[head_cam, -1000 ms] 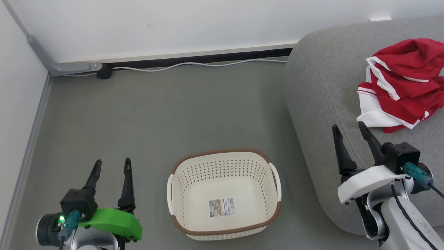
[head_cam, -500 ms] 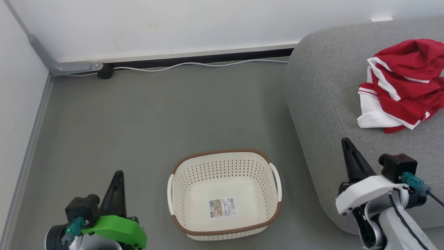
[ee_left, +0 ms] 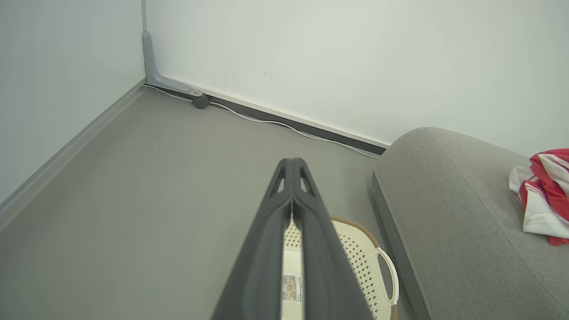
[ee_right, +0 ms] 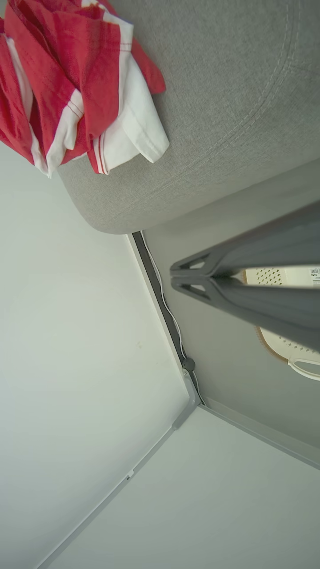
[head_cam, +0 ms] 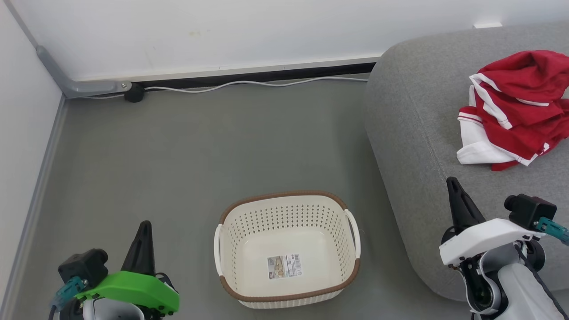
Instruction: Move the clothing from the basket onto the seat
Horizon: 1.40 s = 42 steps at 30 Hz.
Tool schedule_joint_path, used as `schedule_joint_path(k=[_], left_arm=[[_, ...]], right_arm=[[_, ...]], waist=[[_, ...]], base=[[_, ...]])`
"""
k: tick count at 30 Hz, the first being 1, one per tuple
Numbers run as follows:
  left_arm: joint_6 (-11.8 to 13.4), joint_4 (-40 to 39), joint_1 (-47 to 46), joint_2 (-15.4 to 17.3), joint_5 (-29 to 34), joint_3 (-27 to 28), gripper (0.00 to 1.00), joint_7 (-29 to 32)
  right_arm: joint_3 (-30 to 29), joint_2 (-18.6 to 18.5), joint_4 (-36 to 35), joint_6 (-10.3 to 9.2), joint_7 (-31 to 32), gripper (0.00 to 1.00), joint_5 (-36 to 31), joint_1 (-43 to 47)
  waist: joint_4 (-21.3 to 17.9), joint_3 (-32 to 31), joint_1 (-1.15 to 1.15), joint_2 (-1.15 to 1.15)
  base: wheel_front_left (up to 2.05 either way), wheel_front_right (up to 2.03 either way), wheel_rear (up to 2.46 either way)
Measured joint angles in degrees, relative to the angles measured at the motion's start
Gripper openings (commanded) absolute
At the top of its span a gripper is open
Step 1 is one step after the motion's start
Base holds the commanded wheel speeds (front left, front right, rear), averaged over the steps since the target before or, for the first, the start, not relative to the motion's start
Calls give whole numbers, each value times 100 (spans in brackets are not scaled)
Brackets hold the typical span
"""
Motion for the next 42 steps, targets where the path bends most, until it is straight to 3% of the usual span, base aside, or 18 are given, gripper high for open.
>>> schedule_joint_path(k=[42], left_arm=[[-511,433,-105,-32,-3052,641,0,568]], right_arm=[[-928,299,149,415,728,0,3022,-12]], waist=[[-34,-51,0,0]], base=[[0,0,0]])
